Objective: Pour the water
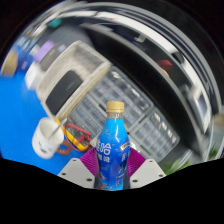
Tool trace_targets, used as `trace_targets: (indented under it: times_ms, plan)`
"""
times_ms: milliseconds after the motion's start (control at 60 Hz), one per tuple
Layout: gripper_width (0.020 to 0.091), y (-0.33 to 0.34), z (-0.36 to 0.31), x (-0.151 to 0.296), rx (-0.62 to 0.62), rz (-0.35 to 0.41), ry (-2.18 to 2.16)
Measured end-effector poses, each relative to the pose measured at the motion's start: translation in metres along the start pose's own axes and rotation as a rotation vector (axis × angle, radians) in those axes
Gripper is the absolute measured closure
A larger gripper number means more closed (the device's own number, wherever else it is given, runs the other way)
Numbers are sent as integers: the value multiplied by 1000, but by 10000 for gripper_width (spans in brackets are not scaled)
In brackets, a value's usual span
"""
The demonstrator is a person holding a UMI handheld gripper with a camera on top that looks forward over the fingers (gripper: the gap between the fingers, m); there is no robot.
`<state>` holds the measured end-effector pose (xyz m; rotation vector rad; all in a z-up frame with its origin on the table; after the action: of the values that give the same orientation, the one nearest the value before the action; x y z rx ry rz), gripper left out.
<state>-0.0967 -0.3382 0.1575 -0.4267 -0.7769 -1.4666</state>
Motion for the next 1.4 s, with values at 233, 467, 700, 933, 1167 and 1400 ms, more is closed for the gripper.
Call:
trace_targets:
  times_ms: [233, 467, 700, 933, 1167, 1400]
  plan:
    - [756, -10, 0, -11, 113, 113, -621]
    - [757, -24, -20, -44, 125, 116, -688]
    - [739, -25, -20, -53, 99, 144, -713]
    - [454, -21, -24, -64, 93, 55, -729]
    - [254, 37, -38, -54, 117, 52, -745]
    - [272, 111, -69, -43, 110, 19, -818]
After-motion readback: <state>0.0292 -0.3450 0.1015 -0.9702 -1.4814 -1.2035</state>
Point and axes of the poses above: the point between the fingertips, and its own axes, seen from behind it with the camera up: z to the right, x up, y backward, against the way the camera looks, the point moved 1 cm from there along y, backward, against the way the camera looks, and after that the axes turned 7 degrees about x, right-handed, at the moved point
